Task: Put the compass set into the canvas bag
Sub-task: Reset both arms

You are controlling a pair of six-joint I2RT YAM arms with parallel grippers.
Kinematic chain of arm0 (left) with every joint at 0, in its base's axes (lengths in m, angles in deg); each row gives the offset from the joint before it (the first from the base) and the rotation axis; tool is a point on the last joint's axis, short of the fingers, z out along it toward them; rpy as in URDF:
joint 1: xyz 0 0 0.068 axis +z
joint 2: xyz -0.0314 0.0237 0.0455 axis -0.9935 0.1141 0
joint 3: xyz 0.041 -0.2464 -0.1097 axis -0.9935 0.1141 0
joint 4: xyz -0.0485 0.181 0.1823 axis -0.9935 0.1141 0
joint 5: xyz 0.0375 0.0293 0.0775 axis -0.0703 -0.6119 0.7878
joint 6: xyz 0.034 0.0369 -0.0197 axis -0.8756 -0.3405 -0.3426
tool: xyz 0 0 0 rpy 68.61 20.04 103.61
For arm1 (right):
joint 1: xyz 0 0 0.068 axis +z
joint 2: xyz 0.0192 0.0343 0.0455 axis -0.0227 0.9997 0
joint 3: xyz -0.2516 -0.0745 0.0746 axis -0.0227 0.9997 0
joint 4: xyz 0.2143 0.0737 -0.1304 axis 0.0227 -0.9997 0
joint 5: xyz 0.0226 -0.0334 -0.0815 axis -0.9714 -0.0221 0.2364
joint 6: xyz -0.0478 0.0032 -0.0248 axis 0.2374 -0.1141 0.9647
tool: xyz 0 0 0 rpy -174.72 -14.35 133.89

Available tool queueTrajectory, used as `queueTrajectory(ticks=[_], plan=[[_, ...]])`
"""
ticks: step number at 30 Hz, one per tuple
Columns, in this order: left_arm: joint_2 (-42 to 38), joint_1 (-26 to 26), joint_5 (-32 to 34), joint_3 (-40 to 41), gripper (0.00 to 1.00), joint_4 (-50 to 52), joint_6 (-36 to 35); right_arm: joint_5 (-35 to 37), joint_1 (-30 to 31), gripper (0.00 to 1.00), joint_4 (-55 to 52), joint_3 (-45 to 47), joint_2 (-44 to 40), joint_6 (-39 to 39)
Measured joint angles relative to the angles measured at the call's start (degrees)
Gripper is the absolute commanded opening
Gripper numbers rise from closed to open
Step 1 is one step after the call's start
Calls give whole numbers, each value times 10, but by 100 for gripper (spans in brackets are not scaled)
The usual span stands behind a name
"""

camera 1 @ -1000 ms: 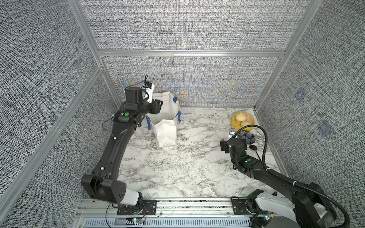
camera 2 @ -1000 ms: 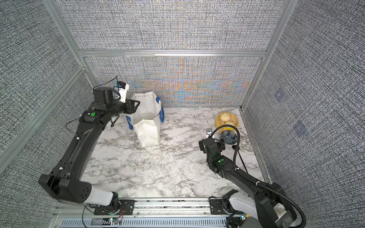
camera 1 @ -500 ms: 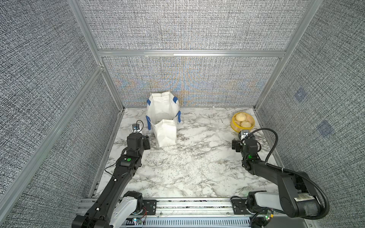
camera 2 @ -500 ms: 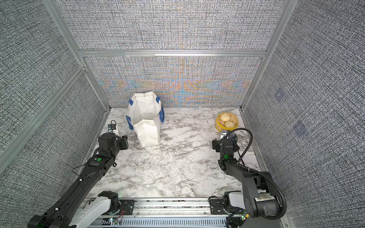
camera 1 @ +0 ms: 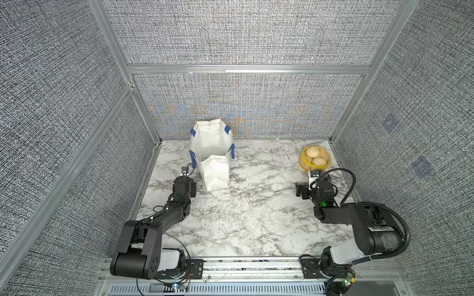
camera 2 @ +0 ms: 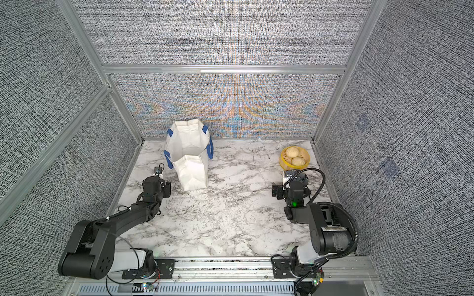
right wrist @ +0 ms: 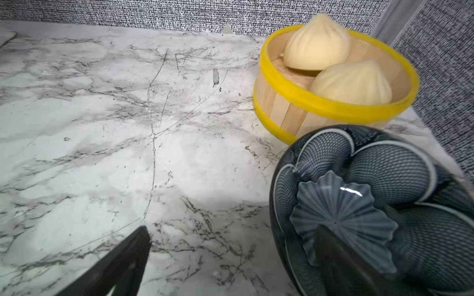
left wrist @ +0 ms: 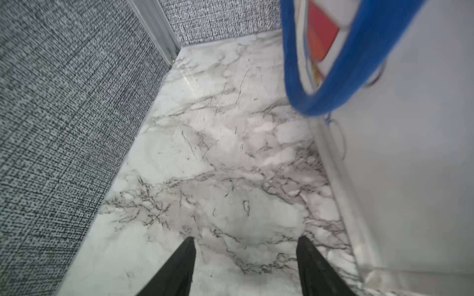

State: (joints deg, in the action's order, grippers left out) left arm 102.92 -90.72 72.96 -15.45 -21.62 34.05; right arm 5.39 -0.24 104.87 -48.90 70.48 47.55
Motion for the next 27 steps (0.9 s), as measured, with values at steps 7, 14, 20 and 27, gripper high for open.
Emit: queueTrajectory(ticks=[7, 14, 20, 27], plan=[[86, 78, -72, 52, 67, -192, 34, 31, 5, 99, 22, -10, 10, -11], [89, 82, -99, 43, 82, -251, 46, 42, 9, 99, 22, -12, 10, -10], [90, 82, -112, 42, 91, -264, 48, 43, 11, 99, 22, -13, 10, -10], [90, 82, -139, 36, 99, -266, 41, 46, 16, 99, 19, -23, 13, -7]])
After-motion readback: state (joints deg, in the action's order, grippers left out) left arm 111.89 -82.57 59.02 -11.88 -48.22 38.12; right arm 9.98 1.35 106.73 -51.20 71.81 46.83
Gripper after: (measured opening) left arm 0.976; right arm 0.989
